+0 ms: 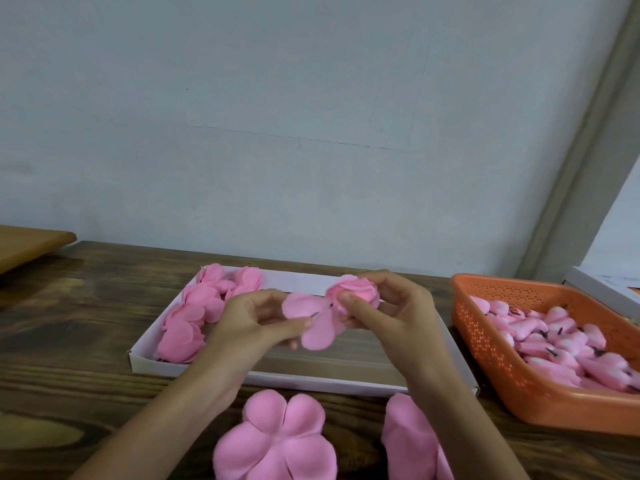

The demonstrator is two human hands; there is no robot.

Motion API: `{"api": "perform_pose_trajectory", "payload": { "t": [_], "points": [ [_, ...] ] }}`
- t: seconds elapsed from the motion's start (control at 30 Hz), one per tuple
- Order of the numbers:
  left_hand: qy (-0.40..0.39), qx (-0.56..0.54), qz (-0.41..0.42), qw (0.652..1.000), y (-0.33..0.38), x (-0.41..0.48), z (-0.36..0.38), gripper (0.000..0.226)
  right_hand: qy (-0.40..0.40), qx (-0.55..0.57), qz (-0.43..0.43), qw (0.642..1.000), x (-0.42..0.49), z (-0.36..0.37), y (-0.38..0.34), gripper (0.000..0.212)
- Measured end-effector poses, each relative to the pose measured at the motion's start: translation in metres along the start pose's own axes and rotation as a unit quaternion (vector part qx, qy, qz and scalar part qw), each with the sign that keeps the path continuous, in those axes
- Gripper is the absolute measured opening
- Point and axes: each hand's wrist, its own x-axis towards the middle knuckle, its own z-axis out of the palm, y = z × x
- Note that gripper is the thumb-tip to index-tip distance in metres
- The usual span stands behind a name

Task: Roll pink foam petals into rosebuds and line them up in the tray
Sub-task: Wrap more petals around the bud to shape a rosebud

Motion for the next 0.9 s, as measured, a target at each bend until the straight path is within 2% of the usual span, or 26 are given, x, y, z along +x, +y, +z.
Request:
{"api": "perform_pose_trajectory", "payload": {
  "t": [0.1, 0.2, 0.3, 0.47, 0.57, 0.67, 0.8, 0.9],
  "points": [
    [0.045, -0.073, 0.007, 0.996, -0.007, 0.001, 0.002, 0.030, -0.002, -0.001, 0.009, 1.000, 0.001, -0.002, 0.001, 0.014],
    [0.097, -0.085, 0.028, 0.991, -0.010, 0.002, 0.006, 0.036, -0.028, -0.024, -0.008, 0.999, 0.000, -0.001, -0.001, 0.016],
    [0.137, -0.063, 0.045, 0.988, -0.012, 0.000, 0.008, 0.038, -0.057, -0.043, -0.025, 0.997, -0.002, 0.000, -0.004, 0.017],
    [0.175, 0.006, 0.117, 0.978, -0.010, -0.005, 0.013, 0.028, -0.099, -0.046, -0.024, 0.994, -0.006, 0.005, -0.007, 0.014],
    [0.164, 0.003, 0.149, 0.975, -0.011, -0.005, 0.014, 0.022, -0.104, -0.044, -0.024, 0.993, -0.006, 0.007, -0.006, 0.014],
    [0.148, -0.036, 0.127, 0.980, -0.013, -0.001, 0.012, 0.031, -0.091, -0.048, -0.021, 0.994, -0.005, 0.006, -0.007, 0.016],
    [0.162, -0.044, 0.085, 0.982, -0.019, 0.001, 0.011, 0.013, -0.074, -0.038, -0.017, 0.996, -0.004, 0.004, -0.009, 0.017],
    [0.179, -0.095, 0.033, 0.979, -0.023, 0.001, 0.012, 0.010, -0.084, -0.049, -0.026, 0.995, -0.005, 0.004, -0.009, 0.017]
  ]
}}
